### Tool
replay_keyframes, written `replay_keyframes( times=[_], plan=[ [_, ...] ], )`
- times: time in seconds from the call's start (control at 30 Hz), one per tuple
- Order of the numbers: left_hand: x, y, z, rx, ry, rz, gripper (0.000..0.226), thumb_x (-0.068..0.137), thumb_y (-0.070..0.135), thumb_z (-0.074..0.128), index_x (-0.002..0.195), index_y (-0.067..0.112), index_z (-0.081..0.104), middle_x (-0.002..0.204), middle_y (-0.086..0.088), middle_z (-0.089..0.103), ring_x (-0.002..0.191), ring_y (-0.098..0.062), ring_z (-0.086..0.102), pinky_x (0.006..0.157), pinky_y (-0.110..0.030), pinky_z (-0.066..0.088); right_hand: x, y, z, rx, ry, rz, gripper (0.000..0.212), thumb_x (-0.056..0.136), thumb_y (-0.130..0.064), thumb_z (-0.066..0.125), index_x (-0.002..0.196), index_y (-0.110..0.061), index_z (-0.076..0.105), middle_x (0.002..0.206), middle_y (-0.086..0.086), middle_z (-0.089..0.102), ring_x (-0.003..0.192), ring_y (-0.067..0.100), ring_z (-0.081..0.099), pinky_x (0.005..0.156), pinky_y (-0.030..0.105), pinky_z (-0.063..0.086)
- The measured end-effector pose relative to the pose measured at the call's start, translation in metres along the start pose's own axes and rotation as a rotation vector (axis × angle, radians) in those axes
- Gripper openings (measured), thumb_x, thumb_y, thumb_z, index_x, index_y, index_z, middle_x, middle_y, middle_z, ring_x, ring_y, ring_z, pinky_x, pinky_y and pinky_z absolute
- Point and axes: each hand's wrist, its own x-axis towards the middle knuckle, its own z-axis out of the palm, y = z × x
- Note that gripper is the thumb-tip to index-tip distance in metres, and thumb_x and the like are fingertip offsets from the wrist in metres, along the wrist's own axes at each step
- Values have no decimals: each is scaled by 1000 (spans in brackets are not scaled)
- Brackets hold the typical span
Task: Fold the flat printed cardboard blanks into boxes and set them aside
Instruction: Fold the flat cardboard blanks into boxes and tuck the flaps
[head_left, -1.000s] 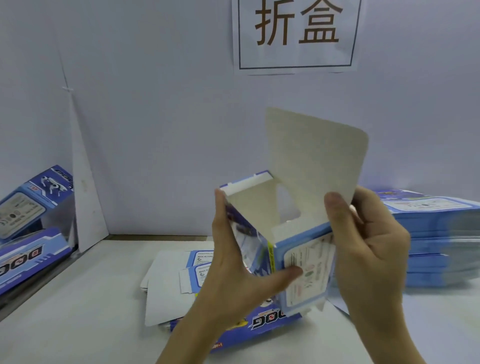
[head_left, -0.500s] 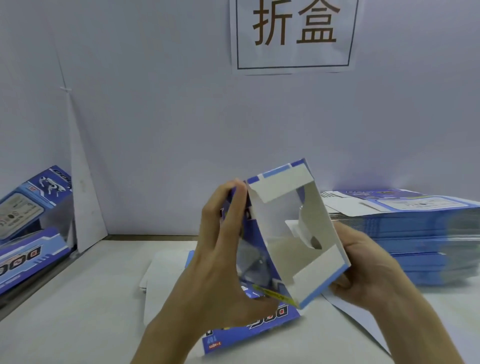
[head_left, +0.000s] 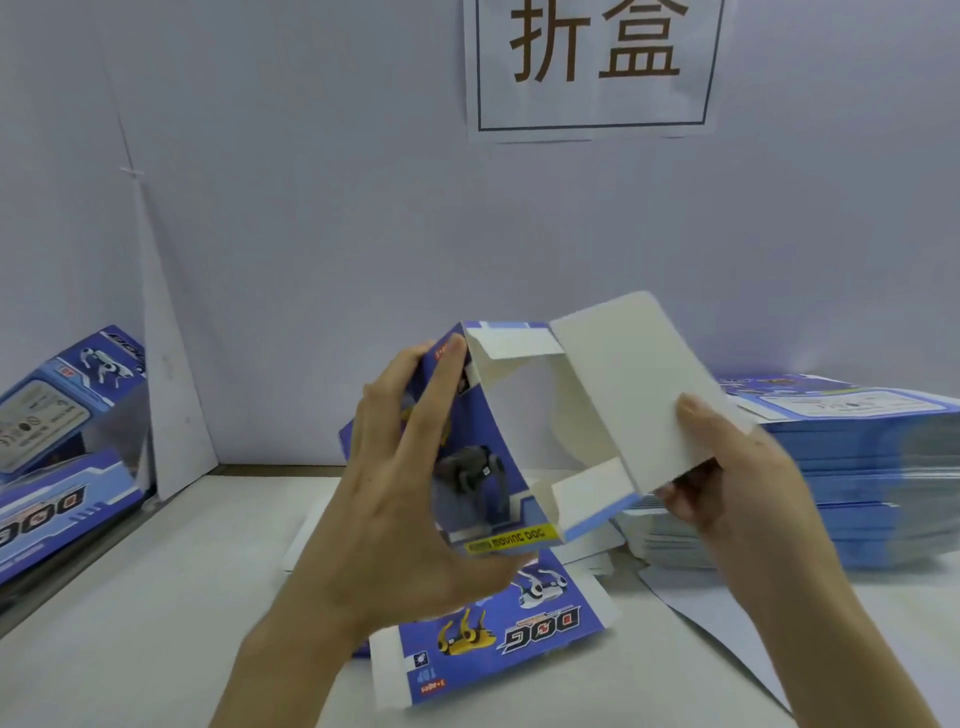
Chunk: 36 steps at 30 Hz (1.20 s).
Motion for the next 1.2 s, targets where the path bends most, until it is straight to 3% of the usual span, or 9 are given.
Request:
replay_keyframes(
  times=[0.13, 0.33, 0.57, 0.67, 0.77, 0.87, 0.97, 1.1, 1.2],
  plan=[
    [-1, -8, 0, -17, -47, 6, 118, 58, 57, 75, 152, 30, 9, 150, 2, 20, 136, -13, 31, 101, -20, 42, -8, -7, 3, -225, 12, -484, 19, 98, -14, 55, 103, -31, 61, 78, -13, 68, 57, 11, 61, 33, 25, 45],
    [-1, -5, -4, -103, -44, -2, 119, 57, 60, 77, 152, 25, 14, 148, 1, 25, 135, -22, 34, 100, -8, 34, -10, -3, 2, -315, 42, -684, 35, 94, -17, 58, 110, -48, 65, 90, -29, 68, 74, -1, 64, 49, 28, 57],
    [-3, -3, 1, -105, -101, 10, 123, 54, 56, 80, 151, 38, 6, 150, 6, 21, 134, -13, 34, 96, -10, 41, -10, -4, -3, -503, 41, -868, 40, 96, -10, 50, 116, -41, 67, 75, -9, 61, 53, 11, 35, 53, 8, 31],
    [-4, -5, 2, -49, -60, 10, 117, 56, 61, 73, 150, 38, 5, 151, 4, 19, 133, -14, 33, 97, -14, 41, -9, -6, -3, -407, -53, -751, 40, 93, -40, 53, 129, -57, 48, 93, -15, 66, 71, 5, 54, 71, 12, 46],
    [-3, -7, 0, 1, -29, 26, 117, 55, 59, 71, 150, 38, 6, 150, 6, 19, 132, -5, 29, 96, -19, 41, -9, -10, 1, -29, -292, -392, 45, 81, -66, 56, 120, -45, 66, 120, -11, 69, 108, 8, 66, 88, 25, 54],
    [-3, -7, 3, 62, -33, 51, 120, 54, 51, 80, 150, 35, 9, 150, 6, 18, 135, -10, 28, 101, -42, 45, -13, -13, 3, 56, -466, -152, 36, 82, -59, 52, 96, -38, 77, 91, -15, 74, 82, 0, 68, 68, 12, 53],
    [-3, -6, 7, 117, -49, 83, 127, 48, 36, 90, 149, 31, 13, 150, 2, 18, 138, -15, 23, 101, -62, 40, -14, -11, 4, -82, -600, -84, 43, 70, -67, 69, 106, -43, 73, 99, -18, 72, 88, -5, 65, 72, 11, 51],
    [-2, -8, 7, 153, -84, 88, 124, 50, 41, 84, 150, 29, 13, 148, 2, 19, 137, -11, 21, 95, -64, 44, -10, -2, 3, -350, -472, -157, 28, 84, -55, 63, 112, -57, 64, 119, -26, 65, 112, -8, 58, 94, 17, 44],
    [-7, -15, 7, 150, -119, 75, 125, 52, 45, 86, 150, 36, 9, 149, 6, 16, 135, -13, 24, 94, -47, 52, -5, -4, -2, -582, -295, -236, 19, 101, -30, 49, 100, -33, 68, 97, -11, 71, 89, 8, 62, 75, 24, 47]
  ],
)
